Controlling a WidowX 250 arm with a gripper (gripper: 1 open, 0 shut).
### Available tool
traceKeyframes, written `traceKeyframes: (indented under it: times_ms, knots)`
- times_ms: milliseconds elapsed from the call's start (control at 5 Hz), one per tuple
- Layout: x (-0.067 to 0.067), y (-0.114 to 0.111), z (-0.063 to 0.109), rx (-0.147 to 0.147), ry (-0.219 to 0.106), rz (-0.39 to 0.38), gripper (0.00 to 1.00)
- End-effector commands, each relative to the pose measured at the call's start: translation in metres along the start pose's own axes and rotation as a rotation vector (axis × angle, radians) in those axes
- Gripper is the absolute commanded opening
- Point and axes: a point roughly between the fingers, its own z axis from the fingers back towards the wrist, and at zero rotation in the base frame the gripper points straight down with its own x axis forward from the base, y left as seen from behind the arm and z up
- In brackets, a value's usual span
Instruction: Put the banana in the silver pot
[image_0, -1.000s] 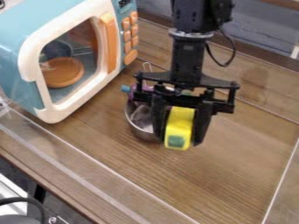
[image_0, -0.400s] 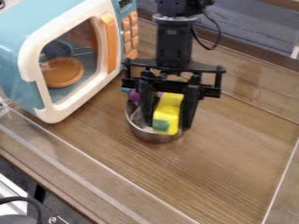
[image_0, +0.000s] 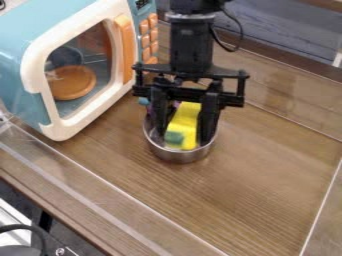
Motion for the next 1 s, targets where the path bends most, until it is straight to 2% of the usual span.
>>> traceKeyframes:
  times_ms: [0,800]
  knots:
    - [0.0014,-0.0006,0.0163,-0.029,-0.061,-0.025,0.0]
    - [0.0019,0.0068,0.0183,-0.047,-0.072,-0.091,0.0]
